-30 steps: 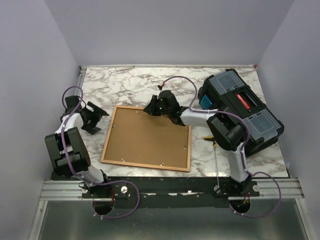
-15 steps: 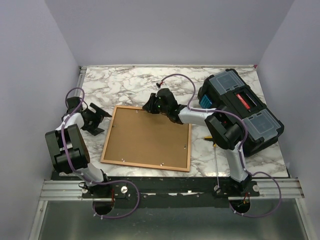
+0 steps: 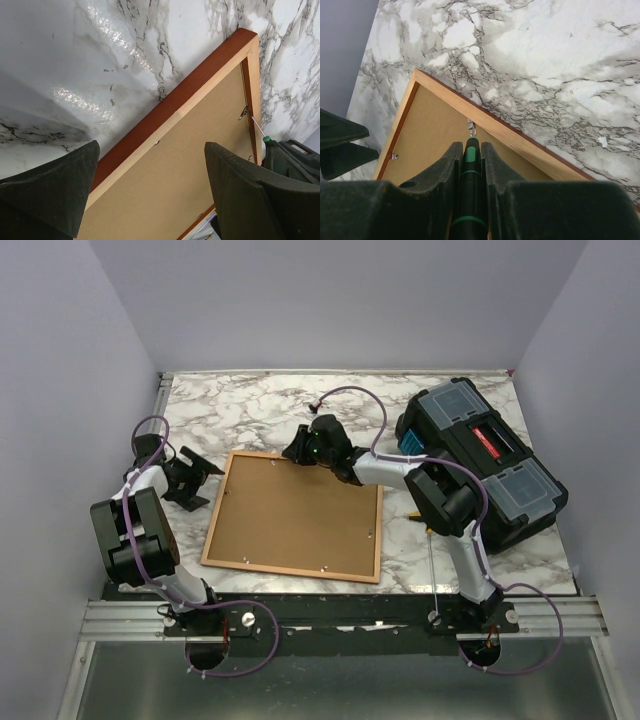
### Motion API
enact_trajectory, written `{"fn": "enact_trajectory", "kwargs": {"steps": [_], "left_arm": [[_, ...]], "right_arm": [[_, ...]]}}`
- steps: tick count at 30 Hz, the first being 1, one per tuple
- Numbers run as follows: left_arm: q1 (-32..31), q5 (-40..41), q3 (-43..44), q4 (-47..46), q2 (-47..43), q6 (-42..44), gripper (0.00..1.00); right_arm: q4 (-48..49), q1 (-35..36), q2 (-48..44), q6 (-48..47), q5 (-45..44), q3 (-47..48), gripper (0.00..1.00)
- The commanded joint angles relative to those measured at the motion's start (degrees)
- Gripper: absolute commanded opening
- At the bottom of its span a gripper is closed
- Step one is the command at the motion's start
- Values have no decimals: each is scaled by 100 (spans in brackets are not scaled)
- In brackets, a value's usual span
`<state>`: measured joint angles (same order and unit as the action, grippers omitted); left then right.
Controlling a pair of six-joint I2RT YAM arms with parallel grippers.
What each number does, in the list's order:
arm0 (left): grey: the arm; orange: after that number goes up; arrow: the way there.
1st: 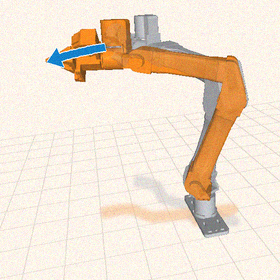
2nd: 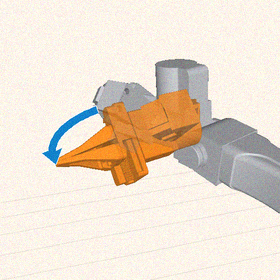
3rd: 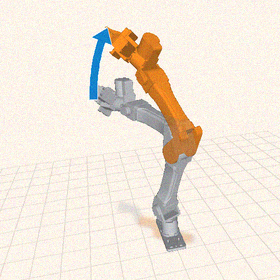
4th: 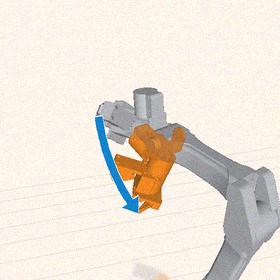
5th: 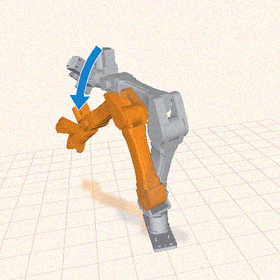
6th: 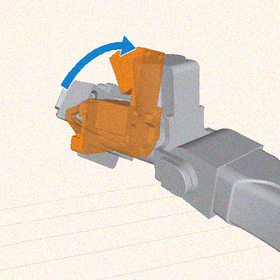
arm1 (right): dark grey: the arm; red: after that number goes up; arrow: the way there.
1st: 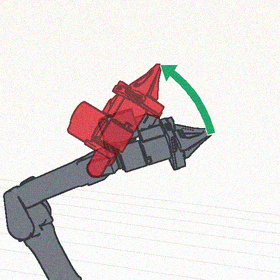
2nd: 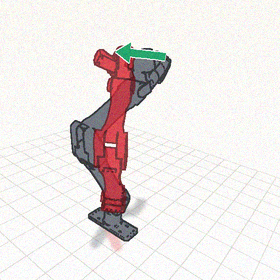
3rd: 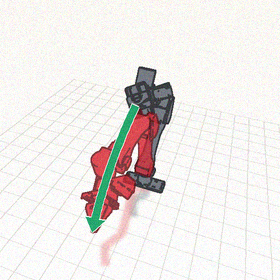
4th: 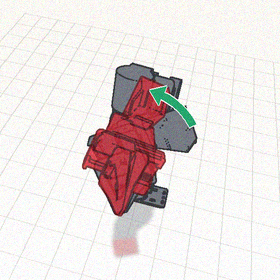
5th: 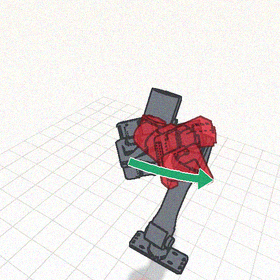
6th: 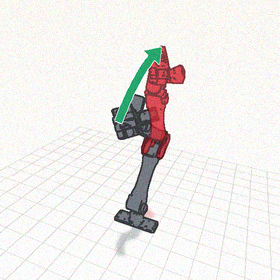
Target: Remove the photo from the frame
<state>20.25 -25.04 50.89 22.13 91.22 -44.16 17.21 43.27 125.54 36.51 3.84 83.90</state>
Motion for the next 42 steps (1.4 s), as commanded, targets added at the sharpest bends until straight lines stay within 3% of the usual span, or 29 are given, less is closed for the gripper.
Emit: {"fn": "enact_trajectory", "kwargs": {"steps": [1,13,19,25,30,34,36,39,42], "left_arm": [[11,-150,88,-47,103,50,88],[-8,-144,109,-15,52,81,88],[-257,861,344,529,-571,383,89],[-1221,2345,329,1308,-1636,364,92],[-1949,2432,-350,1749,-2906,-344,93],[-2287,2606,-1110,1810,-4039,-947,92],[-2290,2541,-1335,1721,-4368,-854,90],[-2278,2400,-1335,1694,-4362,-358,90],[-2142,2390,-1141,1968,-4159,35,92]], "right_arm": [[133,34,261,75,387,113,1],[118,98,40,71,604,-14,1],[-961,99,-623,-418,-78,369,1],[-2278,97,-1647,-1158,-938,150,1],[-2514,98,-3011,-1356,-1187,-1139,1],[-2550,103,-3763,-1319,-859,-1980,1],[-2345,103,-3821,-1267,-441,-2223,1],[-1687,102,-3526,-1026,603,-2353,1],[-936,133,-2999,-662,1082,-2205,1]]}}
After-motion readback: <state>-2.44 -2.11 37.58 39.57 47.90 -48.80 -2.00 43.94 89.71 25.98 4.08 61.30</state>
